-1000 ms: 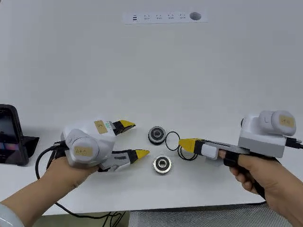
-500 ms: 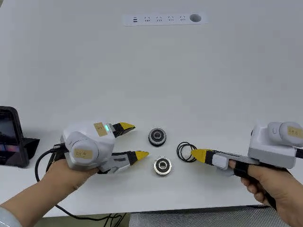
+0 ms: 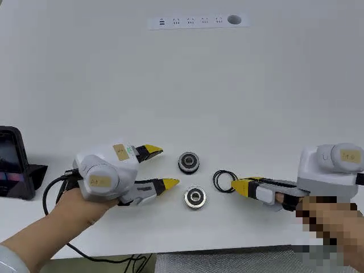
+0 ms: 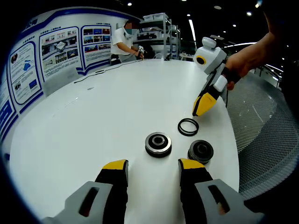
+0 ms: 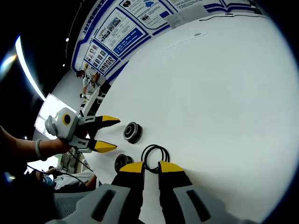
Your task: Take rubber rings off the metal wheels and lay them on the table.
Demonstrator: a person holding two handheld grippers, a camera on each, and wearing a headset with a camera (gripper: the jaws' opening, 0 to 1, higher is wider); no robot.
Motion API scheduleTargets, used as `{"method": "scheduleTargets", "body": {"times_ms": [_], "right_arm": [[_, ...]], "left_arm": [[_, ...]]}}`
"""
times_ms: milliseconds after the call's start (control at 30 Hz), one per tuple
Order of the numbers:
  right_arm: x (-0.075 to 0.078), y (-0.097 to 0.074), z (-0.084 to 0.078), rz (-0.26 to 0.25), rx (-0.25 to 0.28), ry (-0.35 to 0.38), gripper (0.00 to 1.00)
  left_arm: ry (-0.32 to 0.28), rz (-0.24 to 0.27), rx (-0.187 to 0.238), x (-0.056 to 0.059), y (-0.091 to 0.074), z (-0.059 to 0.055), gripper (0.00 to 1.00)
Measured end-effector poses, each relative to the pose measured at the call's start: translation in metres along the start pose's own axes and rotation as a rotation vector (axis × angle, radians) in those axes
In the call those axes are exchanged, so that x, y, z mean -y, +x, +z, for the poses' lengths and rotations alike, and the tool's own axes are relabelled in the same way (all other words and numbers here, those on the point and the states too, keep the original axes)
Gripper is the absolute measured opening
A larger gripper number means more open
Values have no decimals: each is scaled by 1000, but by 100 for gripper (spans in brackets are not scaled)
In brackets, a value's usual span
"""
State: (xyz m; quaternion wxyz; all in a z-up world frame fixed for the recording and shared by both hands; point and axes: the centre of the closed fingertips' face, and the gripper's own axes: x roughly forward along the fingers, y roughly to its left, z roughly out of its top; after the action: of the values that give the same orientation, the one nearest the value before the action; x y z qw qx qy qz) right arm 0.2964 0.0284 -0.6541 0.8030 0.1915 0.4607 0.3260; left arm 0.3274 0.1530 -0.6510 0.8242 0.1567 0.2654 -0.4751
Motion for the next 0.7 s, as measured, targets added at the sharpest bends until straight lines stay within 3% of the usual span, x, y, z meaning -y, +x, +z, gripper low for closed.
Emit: {"method": "scheduleTargets", "body": {"times_ms": [300, 700], "right_arm": [[4, 3, 17, -15, 19, -39, 17], [-18, 29, 36, 45, 24, -68, 17]], "left_arm": [[-3, 0, 20, 0, 2, 9, 40], [26, -24, 31, 7, 16, 24, 31]]}}
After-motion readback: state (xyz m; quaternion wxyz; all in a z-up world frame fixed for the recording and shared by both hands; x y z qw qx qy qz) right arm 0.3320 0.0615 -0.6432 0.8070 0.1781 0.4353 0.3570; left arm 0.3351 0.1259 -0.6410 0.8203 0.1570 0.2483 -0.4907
